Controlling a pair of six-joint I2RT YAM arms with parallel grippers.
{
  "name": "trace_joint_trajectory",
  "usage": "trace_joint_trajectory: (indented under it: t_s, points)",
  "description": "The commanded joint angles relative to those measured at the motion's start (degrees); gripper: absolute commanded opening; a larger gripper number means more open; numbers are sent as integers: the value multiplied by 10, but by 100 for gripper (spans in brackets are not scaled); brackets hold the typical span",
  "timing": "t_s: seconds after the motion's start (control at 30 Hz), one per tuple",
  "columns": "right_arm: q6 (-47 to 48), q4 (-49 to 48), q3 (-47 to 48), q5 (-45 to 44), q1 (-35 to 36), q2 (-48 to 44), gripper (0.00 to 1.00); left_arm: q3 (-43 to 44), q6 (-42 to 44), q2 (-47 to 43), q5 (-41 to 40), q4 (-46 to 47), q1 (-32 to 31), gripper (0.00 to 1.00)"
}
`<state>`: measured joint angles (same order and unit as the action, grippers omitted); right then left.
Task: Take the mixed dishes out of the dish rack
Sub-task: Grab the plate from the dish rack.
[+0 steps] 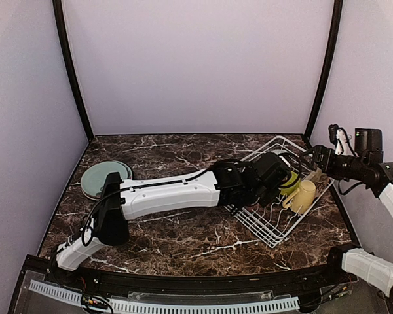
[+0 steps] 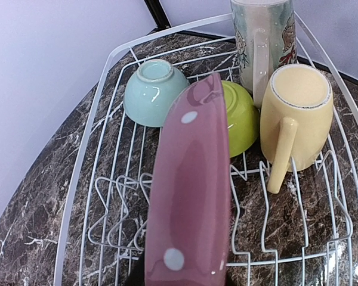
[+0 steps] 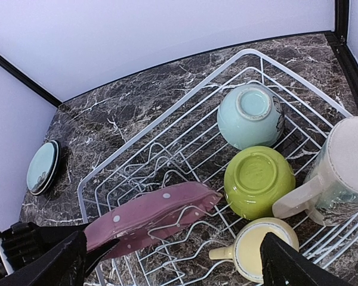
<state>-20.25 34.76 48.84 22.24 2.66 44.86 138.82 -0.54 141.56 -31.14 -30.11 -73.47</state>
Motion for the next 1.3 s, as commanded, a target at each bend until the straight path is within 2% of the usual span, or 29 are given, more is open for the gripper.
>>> trace_joint_trajectory:
  t_s: [0.0, 0.3, 0.5, 0.8, 1.0, 1.27]
  points:
    - [0, -4, 1, -8, 2, -7, 99, 37, 61, -48, -5, 39, -36, 1]
    - [-11, -3, 8, -9, 2, -10, 99, 37, 104, -70, -52, 50, -46, 1]
    - [-35, -5, 11, -48, 2, -36, 99, 36, 109, -89, -50, 51, -51, 1]
    - [-45, -9, 9, -63, 2, -63, 99, 25, 88, -116, -33, 50, -51, 1]
    - [-46, -8, 6, -52, 2, -65, 99, 18, 23, -127, 28, 29, -30, 1]
    - [-46, -9, 4, -55, 2, -67, 99, -3, -15, -162, 64, 29, -18, 1]
